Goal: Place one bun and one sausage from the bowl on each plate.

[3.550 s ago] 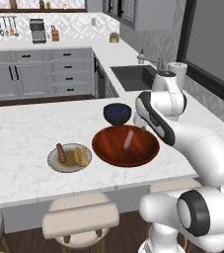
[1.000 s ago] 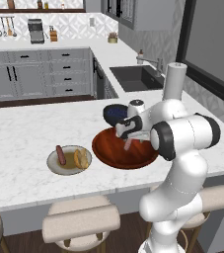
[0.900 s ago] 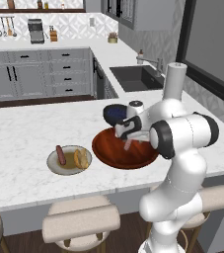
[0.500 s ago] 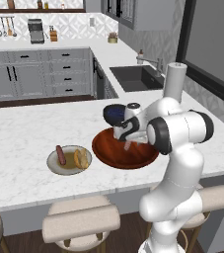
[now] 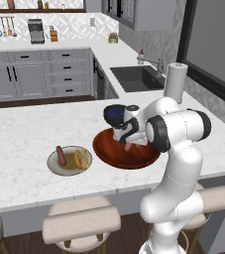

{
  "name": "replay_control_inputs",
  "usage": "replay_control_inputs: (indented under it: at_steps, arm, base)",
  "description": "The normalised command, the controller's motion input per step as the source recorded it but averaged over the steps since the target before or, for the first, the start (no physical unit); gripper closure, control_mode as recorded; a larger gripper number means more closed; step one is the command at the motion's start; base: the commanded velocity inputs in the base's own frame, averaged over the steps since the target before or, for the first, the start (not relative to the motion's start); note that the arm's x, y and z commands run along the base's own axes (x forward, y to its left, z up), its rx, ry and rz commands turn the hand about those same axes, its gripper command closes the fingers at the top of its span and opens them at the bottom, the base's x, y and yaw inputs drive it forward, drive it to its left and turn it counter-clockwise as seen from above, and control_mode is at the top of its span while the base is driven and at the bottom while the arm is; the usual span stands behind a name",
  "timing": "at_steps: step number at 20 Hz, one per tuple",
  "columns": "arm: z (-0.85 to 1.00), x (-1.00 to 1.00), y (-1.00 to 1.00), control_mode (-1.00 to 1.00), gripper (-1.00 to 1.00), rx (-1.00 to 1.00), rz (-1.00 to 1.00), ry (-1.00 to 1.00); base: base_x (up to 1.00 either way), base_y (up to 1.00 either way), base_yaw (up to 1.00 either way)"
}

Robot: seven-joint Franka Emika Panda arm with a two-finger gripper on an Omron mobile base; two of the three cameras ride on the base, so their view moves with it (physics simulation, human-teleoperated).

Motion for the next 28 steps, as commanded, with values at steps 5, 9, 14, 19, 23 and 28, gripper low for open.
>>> replay_control_inputs:
  at_steps: [5, 9, 14, 19, 23, 28]
  arm:
    - [0.00, 0.00, 0.00, -1.00, 1.00, 0.00, 0.00, 0.00]
    - [0.00, 0.00, 0.00, -1.00, 1.00, 0.00, 0.00, 0.00]
    - [0.00, 0.00, 0.00, -1.00, 1.00, 0.00, 0.00, 0.00]
    - [0.01, 0.05, 0.00, -1.00, 1.00, 0.00, 0.00, 0.01]
    - [0.60, -0.05, -0.13, -1.00, 1.00, 0.00, 0.02, 0.00]
    - [0.88, -0.42, -0.16, -1.00, 1.00, 0.00, 0.05, 0.00]
  base:
    - [0.00, 0.00, 0.00]
    - [0.00, 0.00, 0.00]
    - [0.00, 0.00, 0.00]
    - [0.00, 0.00, 0.00]
    - [0.00, 0.00, 0.00]
    - [0.00, 0.00, 0.00]
